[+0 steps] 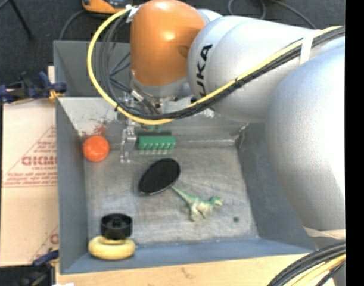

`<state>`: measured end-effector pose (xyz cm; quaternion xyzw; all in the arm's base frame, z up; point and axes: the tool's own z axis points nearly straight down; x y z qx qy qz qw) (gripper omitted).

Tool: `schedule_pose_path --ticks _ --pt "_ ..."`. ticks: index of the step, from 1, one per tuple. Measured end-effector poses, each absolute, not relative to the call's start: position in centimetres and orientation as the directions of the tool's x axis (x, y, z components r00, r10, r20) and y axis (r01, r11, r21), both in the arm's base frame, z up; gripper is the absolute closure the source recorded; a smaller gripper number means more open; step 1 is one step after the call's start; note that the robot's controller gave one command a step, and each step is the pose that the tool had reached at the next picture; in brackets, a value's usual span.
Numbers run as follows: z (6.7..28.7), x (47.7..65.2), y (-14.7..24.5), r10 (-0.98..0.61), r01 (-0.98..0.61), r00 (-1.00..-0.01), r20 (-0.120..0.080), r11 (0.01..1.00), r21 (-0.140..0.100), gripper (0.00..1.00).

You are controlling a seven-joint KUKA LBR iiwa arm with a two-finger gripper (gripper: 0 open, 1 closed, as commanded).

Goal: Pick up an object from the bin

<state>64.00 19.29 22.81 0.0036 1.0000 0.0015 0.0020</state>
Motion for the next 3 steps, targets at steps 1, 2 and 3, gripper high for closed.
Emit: schedule_pose_path --ticks 1,2,3 --pt "22.8 64.0 19.3 0.007 0.007 -1.000 -0.004 1.000 0.003 0.00" --pt "17.8 64.4 18.2 -0.039 -0.039 -0.999 -0.011 0.999 0.002 0.00" --pt "14.9 58.8 18.8 -0.136 -0.136 -0.991 -0.003 0.991 -0.001 0.00"
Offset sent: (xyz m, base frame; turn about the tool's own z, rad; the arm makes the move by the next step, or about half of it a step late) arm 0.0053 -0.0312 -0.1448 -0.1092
